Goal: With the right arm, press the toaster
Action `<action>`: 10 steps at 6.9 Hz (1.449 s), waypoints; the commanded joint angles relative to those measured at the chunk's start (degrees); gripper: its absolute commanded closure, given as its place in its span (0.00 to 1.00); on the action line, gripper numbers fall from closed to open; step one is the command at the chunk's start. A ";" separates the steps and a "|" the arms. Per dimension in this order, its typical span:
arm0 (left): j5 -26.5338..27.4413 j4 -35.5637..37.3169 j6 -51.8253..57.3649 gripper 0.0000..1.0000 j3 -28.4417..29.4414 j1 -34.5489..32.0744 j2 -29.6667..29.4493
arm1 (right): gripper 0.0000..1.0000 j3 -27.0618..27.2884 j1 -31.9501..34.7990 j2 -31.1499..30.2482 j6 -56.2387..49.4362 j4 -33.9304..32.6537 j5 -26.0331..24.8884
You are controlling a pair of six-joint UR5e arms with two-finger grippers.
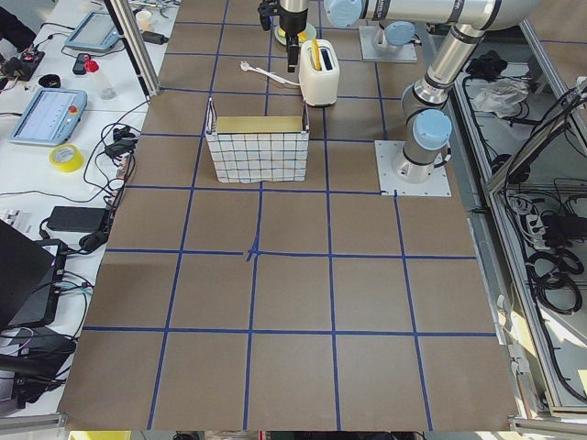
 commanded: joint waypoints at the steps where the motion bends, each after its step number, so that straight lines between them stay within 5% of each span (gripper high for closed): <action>1: 0.05 0.00 0.00 0.00 -0.02 0.00 0.00 | 0.00 -0.18 0.08 -0.08 0.08 0.03 0.09; 9: 0.05 0.00 0.00 0.00 -0.02 0.00 0.00 | 0.00 -0.27 -0.19 0.01 0.18 0.12 -0.08; 10: 0.05 0.00 0.00 0.00 0.07 0.00 0.00 | 0.00 -0.27 -0.27 0.01 0.00 0.12 2.79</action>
